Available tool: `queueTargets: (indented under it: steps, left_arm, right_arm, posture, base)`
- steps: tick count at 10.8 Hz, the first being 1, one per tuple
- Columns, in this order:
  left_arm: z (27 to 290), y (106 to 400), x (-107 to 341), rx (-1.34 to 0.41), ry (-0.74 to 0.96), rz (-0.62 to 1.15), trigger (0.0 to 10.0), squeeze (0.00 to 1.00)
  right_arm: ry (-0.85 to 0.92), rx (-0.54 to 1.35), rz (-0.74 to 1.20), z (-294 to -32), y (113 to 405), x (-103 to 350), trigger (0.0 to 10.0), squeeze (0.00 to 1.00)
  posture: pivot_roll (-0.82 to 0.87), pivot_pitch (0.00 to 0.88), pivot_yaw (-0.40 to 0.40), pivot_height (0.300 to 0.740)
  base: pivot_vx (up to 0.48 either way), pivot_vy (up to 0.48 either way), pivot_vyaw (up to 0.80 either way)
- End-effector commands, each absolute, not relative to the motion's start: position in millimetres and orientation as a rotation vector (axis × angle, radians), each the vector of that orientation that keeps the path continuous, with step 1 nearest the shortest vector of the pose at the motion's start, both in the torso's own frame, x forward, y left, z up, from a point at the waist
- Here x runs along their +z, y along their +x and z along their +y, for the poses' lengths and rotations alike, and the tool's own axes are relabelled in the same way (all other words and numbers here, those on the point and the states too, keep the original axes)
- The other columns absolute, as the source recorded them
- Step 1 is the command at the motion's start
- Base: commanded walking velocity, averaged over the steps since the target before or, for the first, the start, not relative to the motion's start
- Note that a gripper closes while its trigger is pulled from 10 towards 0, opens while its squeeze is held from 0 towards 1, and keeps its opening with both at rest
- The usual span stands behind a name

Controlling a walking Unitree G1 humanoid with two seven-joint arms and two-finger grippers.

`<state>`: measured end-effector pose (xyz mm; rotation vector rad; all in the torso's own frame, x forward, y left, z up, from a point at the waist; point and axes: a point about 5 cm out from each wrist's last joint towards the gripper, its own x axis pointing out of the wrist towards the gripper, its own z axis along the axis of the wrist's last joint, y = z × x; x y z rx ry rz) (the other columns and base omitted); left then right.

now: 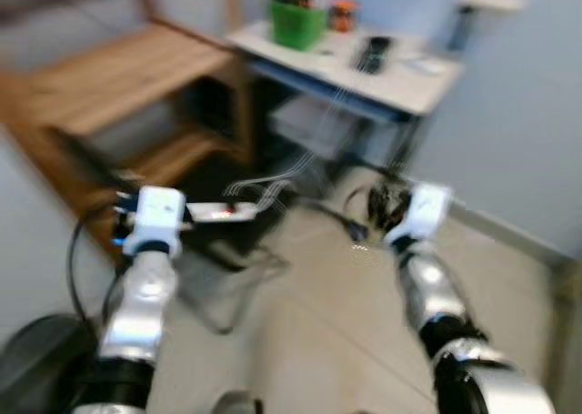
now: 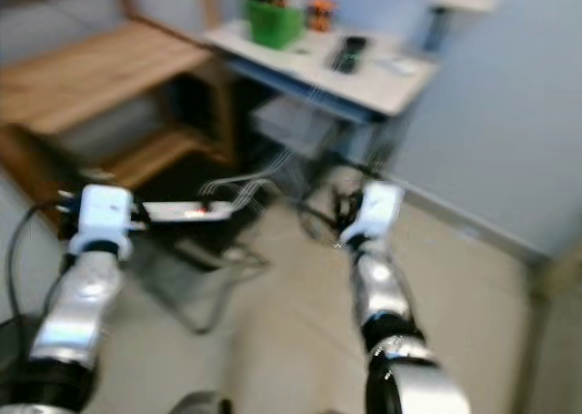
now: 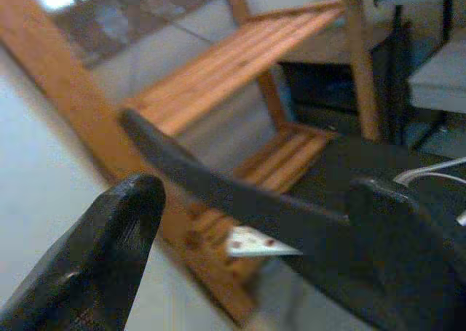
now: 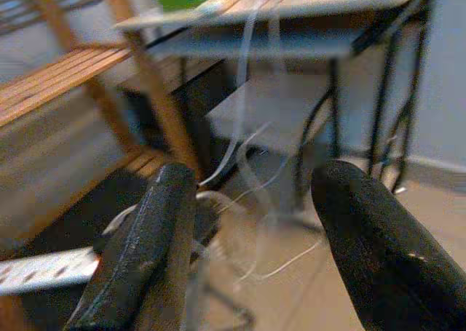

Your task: Clean up the room

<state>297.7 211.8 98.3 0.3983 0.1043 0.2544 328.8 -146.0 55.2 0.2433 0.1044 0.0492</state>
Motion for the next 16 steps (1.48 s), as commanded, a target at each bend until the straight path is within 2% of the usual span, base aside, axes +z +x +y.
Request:
queueTargets:
  steps: [1,3,6,8,9,10,11,12,14,15,16]
  left_arm:
    - [212,297,105,0.221,0.426,0.093,10.0,0.0]
    - [211,298,111,0.194,0.428,0.06,10.0,0.0]
    - [190,302,108,0.164,0.39,0.048,10.0,0.0]
    - [188,302,102,0.203,0.354,0.074,10.0,0.0]
    - [186,302,103,0.213,0.284,0.047,10.0,0.78]
    - [190,301,103,0.249,0.182,0.026,10.0,1.0]
    - [192,297,111,0.274,0.075,-0.078,10.0,1.0]
    - [190,295,114,0.264,0.08,-0.116,10.0,1.0]
    - [179,295,102,0.18,0.063,-0.094,10.0,1.0]
    - [169,299,101,0.098,0.059,-0.092,10.0,0.64]
    - [170,301,102,0.109,0.073,-0.1,10.0,0.0]
  right_arm:
    - [0.25,0.036,0.104,-143,328,54,10.0,0.0]
    - [0.275,0.017,0.11,-137,325,50,10.0,0.0]
    - [0.203,0.062,0.05,-139,335,66,10.0,0.0]
    - [0.174,0.059,0.058,-140,339,69,10.0,0.0]
    - [0.172,0.038,0.056,-145,340,70,10.0,0.0]
    - [0.149,0.006,0.016,-150,340,75,10.0,0.0]
    - [0.139,-0.012,-0.032,-155,342,82,10.0,0.0]
    - [0.138,-0.003,-0.021,-155,342,81,10.0,0.0]
    - [0.183,0.036,0.007,-151,342,77,10.0,0.0]
    - [0.189,0.071,0.008,-147,343,79,10.0,0.0]
    - [0.184,0.099,0.002,-143,345,81,10.0,0.0]
  posture:
    - [0.23,0.032,0.055,0.74]
    - [0.23,0.033,0.046,0.74]
    - [0.2,0.02,0.017,0.74]
    - [0.2,0.017,0.005,0.74]
    - [0.19,0.019,-0.011,0.74]
    - [0.19,0.019,-0.015,0.74]
    - [0.18,0.021,-0.029,0.74]
    - [0.18,0.023,-0.035,0.74]
    - [0.17,0.023,-0.047,0.74]
    - [0.17,0.022,-0.049,0.74]
    - [0.16,0.02,-0.05,0.74]
  base:
    - [0.0,0.0,0.0]
    - [0.0,0.0,0.58]
    - [0.0,0.0,0.6]
    - [0.0,0.0,0.0]
    - [0.0,0.0,0.0]
    - [0.0,0.0,0.0]
    - [0.0,0.0,0.0]
    - [0.0,0.0,0.0]
    - [0.0,0.0,0.0]
    - [0.0,0.0,0.0]
    - [0.0,0.0,0.78]
